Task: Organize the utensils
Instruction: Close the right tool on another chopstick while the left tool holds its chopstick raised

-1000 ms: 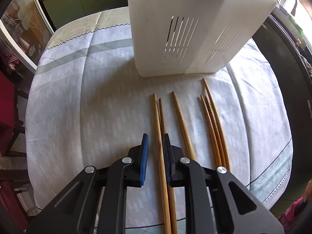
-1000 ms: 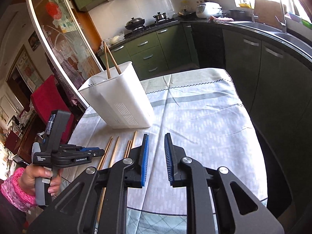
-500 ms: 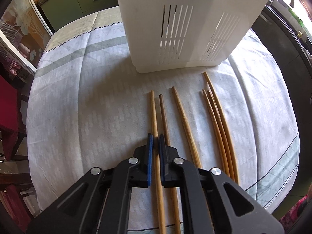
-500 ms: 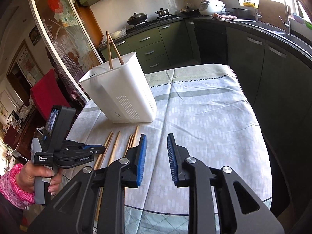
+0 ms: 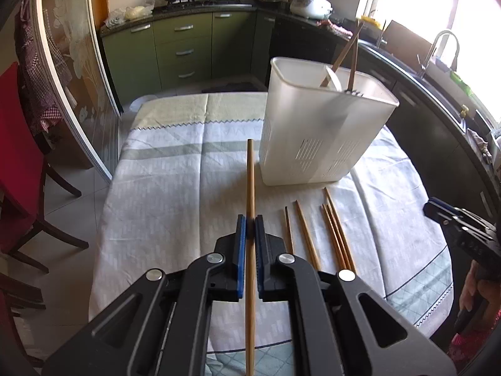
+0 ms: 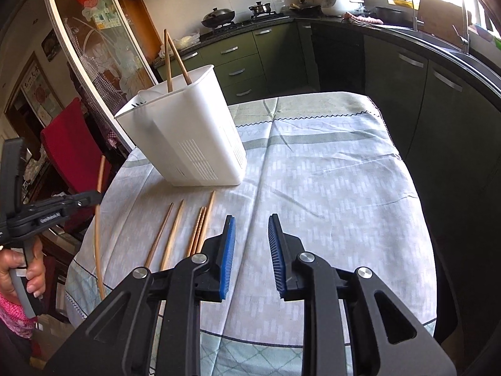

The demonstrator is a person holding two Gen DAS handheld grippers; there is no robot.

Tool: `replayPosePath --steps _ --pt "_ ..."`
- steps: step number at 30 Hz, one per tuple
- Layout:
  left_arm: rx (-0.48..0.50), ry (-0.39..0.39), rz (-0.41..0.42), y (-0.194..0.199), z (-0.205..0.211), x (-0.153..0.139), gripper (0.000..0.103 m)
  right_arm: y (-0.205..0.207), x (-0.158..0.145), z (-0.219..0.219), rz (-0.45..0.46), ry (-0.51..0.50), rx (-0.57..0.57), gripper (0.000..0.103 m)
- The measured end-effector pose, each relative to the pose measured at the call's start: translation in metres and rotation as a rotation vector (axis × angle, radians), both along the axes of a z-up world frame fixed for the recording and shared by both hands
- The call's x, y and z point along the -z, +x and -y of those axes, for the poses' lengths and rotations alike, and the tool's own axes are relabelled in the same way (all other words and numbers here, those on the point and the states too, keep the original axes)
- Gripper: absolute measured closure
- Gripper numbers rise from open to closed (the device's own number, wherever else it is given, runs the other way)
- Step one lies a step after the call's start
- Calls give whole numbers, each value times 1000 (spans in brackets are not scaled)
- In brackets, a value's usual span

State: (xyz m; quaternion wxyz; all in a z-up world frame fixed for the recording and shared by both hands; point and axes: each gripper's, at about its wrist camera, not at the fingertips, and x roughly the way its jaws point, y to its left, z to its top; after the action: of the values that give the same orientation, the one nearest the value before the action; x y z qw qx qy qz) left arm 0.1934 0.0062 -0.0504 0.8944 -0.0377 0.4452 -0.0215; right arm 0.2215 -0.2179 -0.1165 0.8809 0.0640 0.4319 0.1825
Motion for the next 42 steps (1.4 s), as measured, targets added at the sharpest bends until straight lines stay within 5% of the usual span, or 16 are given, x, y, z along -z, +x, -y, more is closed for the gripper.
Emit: replayPosePath --steps 7,12,42 --pt "13 17 214 -70 -11 -42 98 36 30 -46 -106 -89 -80 80" --pt "32 39 287 -103 -10 -49 98 58 54 -80 -171 -144 -108 80" --pt "56 65 337 -128 -13 -51 97 79 81 -152 -183 -223 -87 90"
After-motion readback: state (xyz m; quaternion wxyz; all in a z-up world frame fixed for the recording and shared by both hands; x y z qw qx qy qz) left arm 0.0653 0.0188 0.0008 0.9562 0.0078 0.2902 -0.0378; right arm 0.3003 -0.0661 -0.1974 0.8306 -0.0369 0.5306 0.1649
